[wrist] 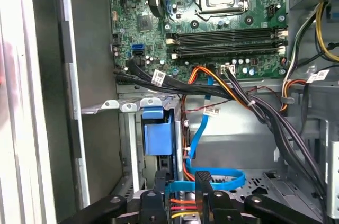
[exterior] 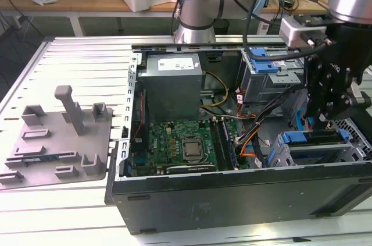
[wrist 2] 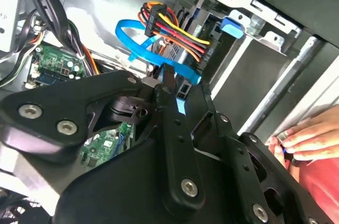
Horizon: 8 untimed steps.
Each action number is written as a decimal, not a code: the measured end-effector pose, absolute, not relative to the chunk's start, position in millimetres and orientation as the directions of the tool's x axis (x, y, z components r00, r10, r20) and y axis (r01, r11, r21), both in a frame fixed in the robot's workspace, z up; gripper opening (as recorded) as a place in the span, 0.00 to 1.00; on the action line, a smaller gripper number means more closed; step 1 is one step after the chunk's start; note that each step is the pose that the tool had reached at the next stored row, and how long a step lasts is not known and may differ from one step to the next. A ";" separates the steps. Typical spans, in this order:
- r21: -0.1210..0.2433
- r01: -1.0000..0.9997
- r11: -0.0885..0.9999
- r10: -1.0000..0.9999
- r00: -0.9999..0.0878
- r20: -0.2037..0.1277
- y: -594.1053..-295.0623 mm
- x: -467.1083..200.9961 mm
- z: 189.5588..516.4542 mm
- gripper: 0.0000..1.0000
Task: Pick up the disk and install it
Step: 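Insert the second disk wire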
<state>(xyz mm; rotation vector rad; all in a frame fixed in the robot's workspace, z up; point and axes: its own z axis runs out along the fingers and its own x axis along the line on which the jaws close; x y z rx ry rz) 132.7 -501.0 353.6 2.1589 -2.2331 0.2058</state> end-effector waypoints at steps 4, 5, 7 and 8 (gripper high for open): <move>-0.078 -0.997 0.029 -0.993 -0.038 0.112 -500.9 131.4 365.2 0.36; -0.081 -0.996 0.029 -0.993 -0.038 0.112 -500.8 129.7 370.2 0.36; -0.085 -0.996 0.029 -0.993 -0.039 0.112 -500.8 126.6 375.4 0.36; -0.090 -0.995 0.029 -0.993 -0.039 0.112 -500.8 124.1 379.6 0.36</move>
